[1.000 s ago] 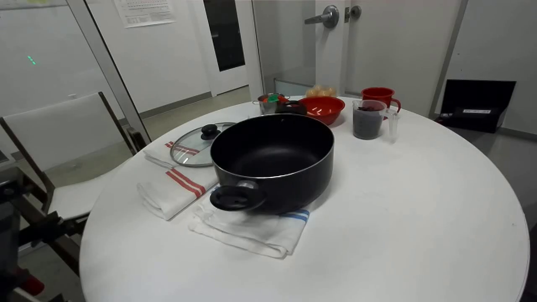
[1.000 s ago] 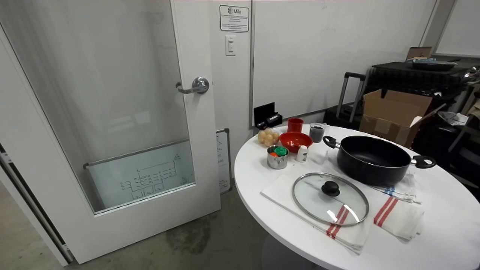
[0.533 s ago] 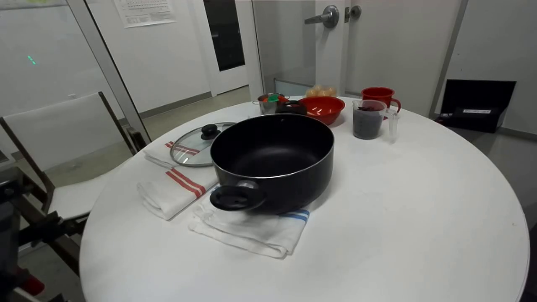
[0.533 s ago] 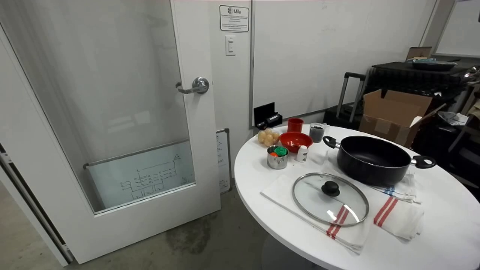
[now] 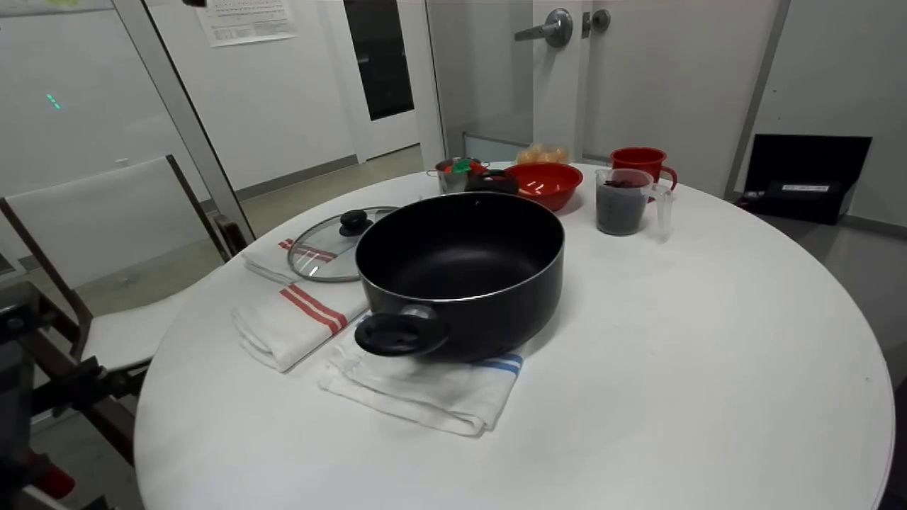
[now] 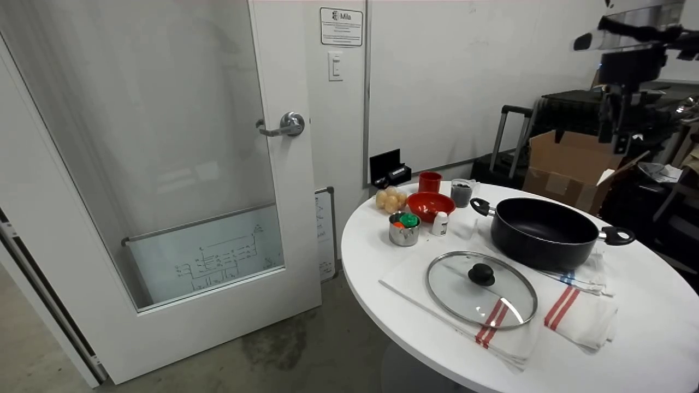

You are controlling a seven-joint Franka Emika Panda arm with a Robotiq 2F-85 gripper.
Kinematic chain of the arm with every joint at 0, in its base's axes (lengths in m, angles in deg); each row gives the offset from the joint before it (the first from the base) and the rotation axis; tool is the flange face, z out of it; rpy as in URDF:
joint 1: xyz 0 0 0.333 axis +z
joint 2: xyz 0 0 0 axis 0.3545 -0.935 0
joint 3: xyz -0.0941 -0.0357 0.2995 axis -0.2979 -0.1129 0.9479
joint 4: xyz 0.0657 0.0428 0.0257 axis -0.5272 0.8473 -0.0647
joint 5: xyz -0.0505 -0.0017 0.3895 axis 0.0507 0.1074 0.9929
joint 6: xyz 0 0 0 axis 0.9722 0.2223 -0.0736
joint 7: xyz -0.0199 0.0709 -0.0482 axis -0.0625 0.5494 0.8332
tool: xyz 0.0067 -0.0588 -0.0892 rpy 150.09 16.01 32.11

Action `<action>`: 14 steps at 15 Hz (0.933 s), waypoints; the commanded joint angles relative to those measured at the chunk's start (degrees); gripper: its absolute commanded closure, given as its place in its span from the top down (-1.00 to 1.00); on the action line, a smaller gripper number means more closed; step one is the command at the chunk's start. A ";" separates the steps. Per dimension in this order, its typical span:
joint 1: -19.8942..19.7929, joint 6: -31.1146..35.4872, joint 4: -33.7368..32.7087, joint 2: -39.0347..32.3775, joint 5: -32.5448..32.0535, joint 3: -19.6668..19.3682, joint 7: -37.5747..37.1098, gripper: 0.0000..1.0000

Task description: Put the glass lid on the pot.

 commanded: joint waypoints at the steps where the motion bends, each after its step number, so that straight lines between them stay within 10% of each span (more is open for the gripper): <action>1: 0.29 5.24 -8.48 -11.35 -3.82 1.08 3.75 1.00; 14: 1.79 20.49 -25.16 -39.47 -8.25 5.59 10.77 1.00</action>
